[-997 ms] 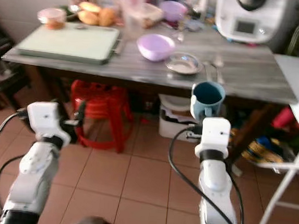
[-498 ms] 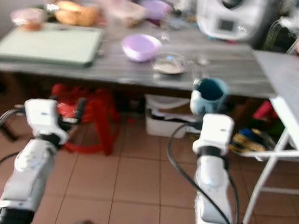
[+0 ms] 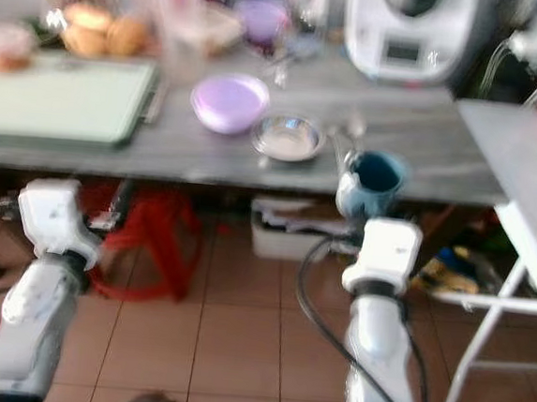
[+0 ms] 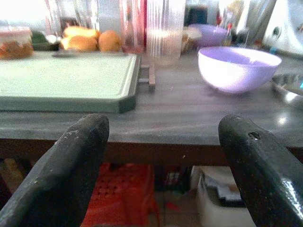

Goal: Setting the table

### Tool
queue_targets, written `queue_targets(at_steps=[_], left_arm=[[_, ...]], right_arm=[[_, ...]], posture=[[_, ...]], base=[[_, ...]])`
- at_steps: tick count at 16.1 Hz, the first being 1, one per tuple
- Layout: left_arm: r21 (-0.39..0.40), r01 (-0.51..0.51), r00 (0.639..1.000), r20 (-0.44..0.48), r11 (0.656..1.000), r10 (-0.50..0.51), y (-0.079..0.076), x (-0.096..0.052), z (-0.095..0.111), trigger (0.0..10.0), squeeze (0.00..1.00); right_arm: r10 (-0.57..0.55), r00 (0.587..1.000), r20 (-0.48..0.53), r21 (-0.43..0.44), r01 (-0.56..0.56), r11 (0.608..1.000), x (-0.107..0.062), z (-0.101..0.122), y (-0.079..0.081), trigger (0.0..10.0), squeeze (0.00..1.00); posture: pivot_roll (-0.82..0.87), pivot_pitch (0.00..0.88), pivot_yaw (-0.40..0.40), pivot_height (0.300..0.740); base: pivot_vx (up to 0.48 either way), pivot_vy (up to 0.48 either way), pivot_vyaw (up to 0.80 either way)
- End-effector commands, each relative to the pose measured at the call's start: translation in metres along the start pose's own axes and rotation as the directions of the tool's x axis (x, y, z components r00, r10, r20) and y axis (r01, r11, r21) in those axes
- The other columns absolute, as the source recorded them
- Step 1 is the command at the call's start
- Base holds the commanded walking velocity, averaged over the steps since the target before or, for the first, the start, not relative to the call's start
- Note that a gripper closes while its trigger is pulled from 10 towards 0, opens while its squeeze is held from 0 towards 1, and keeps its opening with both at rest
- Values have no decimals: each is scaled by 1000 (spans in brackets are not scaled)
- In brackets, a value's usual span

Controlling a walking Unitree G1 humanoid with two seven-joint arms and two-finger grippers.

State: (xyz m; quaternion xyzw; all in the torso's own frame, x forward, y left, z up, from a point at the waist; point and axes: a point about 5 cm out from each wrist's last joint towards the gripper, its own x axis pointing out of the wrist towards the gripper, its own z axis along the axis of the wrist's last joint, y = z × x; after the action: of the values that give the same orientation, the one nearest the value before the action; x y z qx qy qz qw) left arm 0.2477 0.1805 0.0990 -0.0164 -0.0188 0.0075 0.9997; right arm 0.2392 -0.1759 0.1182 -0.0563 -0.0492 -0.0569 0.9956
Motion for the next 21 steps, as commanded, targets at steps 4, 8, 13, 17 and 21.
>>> queue_targets(at_steps=[4,8,13,17,21], left_arm=[[5,18,1000,25,1000,-18,-8,-3,8,10000,0],[3,29,999,17,1000,-29,-11,-4,7,10000,0],[-11,36,999,5,999,-36,-13,-5,7,10000,0],[-38,46,999,10,998,-45,-14,-5,7,10000,0],[-24,54,999,9,998,-54,-15,-5,7,10000,0]], right_arm=[[21,1000,22,-54,-20,998,2,6,-4,10000,0],[-6,999,36,-75,8,997,7,9,-8,10000,0],[-66,997,46,-86,70,994,11,11,-13,10000,0],[-77,996,54,-111,83,990,15,13,-14,10000,0],[-86,995,53,-97,91,991,21,14,-18,10000,0]], posture=[[-7,0,1,740],[-8,0,0,740],[-4,0,-3,740],[-6,0,-6,740],[-6,0,-7,740]], base=[[372,0,200],[335,0,800],[262,0,160],[0,0,-633],[0,0,-755]])
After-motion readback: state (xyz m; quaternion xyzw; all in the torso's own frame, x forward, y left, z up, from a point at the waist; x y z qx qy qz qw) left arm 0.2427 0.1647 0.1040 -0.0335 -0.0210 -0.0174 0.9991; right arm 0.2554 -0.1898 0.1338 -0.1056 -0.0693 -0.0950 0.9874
